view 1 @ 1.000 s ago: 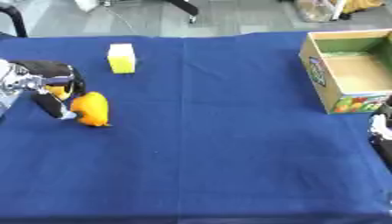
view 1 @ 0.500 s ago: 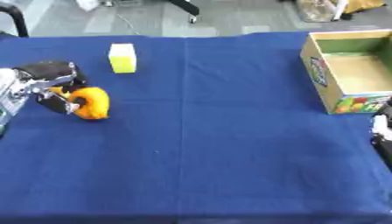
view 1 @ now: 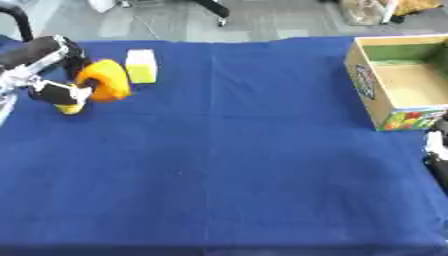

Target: Pick up the objects with one hand, pass them to the other hand, and then place them into the box on the other side of the table.

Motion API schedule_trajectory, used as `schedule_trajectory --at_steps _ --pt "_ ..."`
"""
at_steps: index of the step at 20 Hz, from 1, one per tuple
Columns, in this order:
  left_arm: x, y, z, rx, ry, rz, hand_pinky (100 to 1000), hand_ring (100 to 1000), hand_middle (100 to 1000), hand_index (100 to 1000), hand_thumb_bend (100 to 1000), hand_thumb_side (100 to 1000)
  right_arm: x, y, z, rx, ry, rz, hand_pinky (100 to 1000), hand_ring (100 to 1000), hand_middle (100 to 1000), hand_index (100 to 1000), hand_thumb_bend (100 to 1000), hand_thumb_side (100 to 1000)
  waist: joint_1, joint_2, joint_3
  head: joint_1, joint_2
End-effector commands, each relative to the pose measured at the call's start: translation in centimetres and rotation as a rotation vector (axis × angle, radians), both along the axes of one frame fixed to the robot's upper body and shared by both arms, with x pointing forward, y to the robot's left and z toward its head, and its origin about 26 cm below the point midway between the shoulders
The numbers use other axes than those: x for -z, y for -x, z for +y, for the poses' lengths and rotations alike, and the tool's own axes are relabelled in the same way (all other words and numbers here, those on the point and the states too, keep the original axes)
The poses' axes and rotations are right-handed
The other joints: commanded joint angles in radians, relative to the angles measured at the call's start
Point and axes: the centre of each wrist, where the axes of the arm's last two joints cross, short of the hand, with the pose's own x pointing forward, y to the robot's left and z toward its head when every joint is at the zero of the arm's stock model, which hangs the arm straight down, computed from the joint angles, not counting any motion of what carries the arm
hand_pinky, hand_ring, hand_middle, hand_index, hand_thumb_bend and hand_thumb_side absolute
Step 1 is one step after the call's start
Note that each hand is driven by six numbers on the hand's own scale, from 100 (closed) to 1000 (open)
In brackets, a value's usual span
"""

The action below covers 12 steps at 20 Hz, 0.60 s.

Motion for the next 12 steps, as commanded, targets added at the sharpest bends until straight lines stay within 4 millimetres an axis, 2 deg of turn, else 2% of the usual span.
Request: schedule_trajectory --at_steps 1,4,6,12 --pt "-2.5 1.2 -1.0 0.047 0.177 -0.102 600 401 346 405 100 120 -1.0 -0.2 -0.3 0.007 0.017 -0.033 670 656 694 755 100 347 -0.008 -0.022 0.004 -0.003 -0.002" --pt "-2.7 1.9 -2.9 0.116 0.332 -0.146 599 402 348 406 100 129 -1.9 -0.5 -0.4 -0.008 0.044 -0.058 672 656 695 756 100 342 -0.013 -0.023 0.01 -0.004 -0.002" --pt "-2.7 2.5 -4.4 0.186 0.42 -0.154 599 402 348 405 100 141 -3.2 -0.8 -0.4 -0.034 0.083 -0.093 676 658 696 761 100 335 -0.018 -0.023 0.012 -0.004 -0.002" --pt "-2.6 3.6 -8.4 0.427 0.659 -0.102 600 403 350 406 100 167 -9.9 -1.4 0.9 -0.217 0.338 -0.285 702 675 706 786 135 315 -0.029 -0.023 0.019 -0.003 -0.002"
